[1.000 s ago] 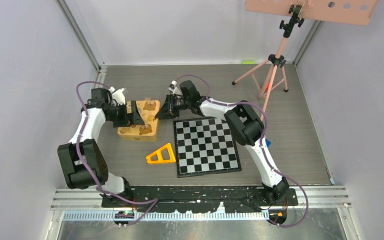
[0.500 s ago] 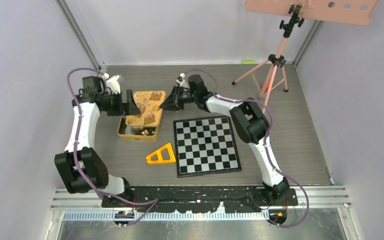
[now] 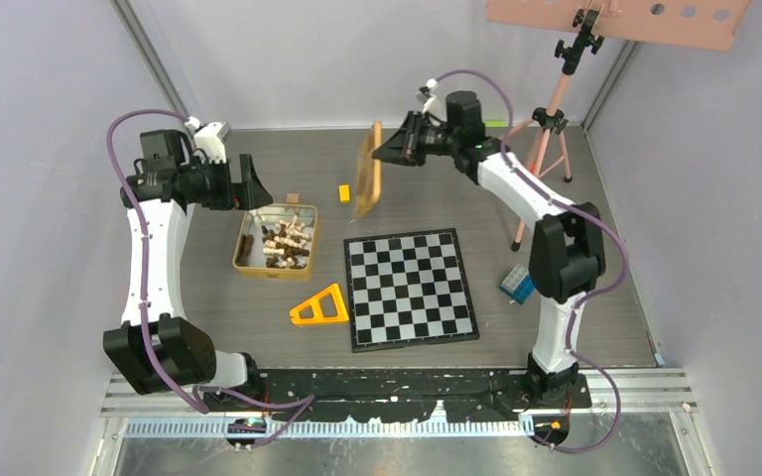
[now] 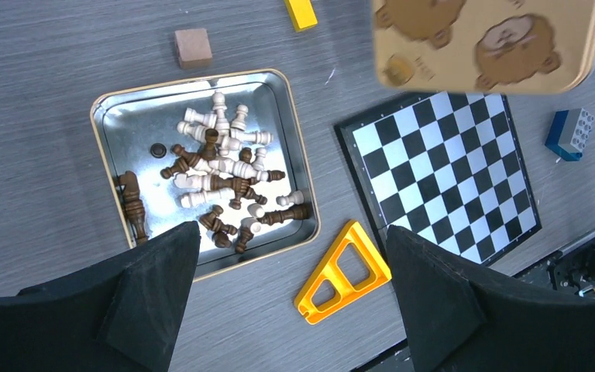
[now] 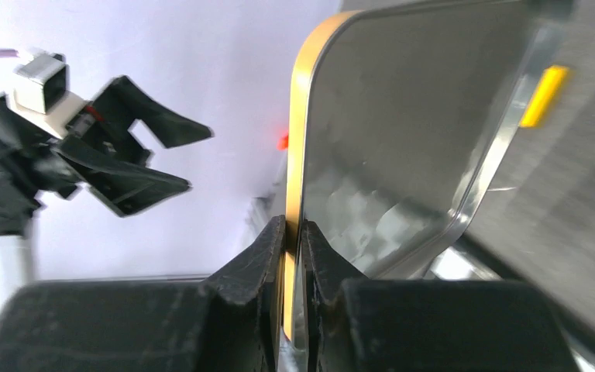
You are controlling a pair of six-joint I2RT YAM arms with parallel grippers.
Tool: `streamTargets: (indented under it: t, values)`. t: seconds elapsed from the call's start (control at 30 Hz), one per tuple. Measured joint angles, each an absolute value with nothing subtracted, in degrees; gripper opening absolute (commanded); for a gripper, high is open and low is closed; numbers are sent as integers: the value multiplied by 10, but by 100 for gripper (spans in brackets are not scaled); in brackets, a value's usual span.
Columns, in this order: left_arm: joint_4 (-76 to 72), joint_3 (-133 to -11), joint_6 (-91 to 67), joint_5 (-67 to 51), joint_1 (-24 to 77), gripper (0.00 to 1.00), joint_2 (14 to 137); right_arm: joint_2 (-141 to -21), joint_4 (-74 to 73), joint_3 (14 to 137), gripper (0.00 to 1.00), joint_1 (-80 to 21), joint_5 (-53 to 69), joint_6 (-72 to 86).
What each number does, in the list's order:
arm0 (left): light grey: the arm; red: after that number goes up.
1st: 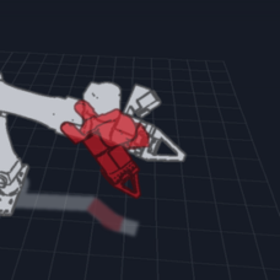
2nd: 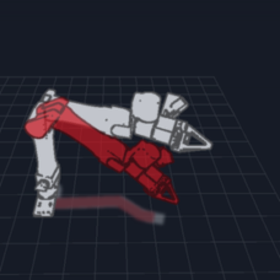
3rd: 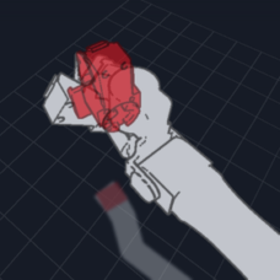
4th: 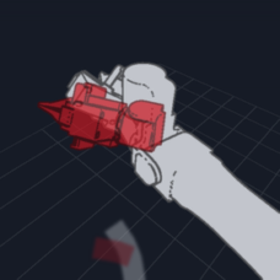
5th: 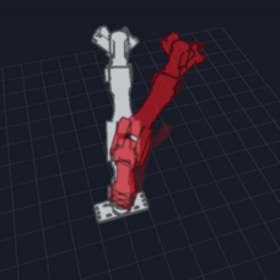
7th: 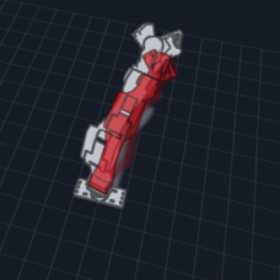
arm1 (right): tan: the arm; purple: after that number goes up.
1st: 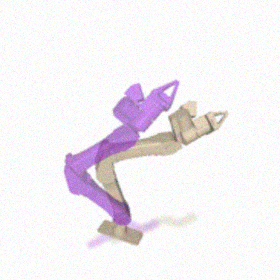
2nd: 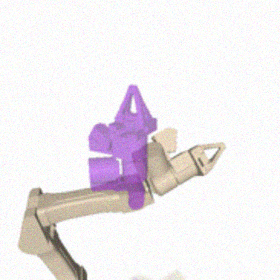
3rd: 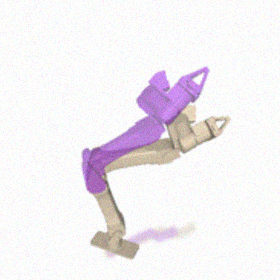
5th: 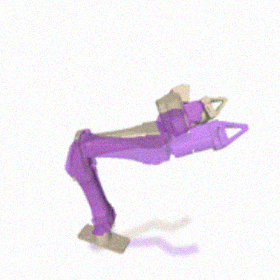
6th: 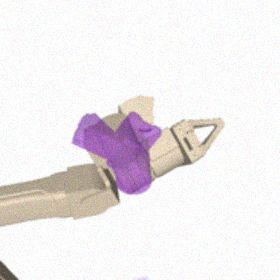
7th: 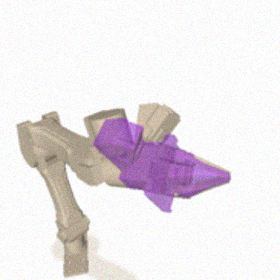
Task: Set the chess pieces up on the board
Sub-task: Place the lid at the center of the board.
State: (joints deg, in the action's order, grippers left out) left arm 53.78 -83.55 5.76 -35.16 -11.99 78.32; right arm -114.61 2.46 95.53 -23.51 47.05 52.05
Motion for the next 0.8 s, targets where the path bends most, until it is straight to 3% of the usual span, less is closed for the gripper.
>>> streamTargets:
  t: [0.2, 0.53, 0.73, 0.8]
  values:
    - [535, -823, 48, -361, -119, 93, 784, -1074, -162, 974, 1, -198, 394, 326]
    - [531, -789, 44, -361, -110, 93, 784, -1047, -364, 986, 1, -232, 163, 73]
    - [522, -782, 38, -361, -102, 93, 784, -1115, -419, 1082, 1, -291, 23, 6]
    - [520, -776, 34, -361, -99, 93, 784, -1211, -432, 1180, 1, -319, -30, -2]
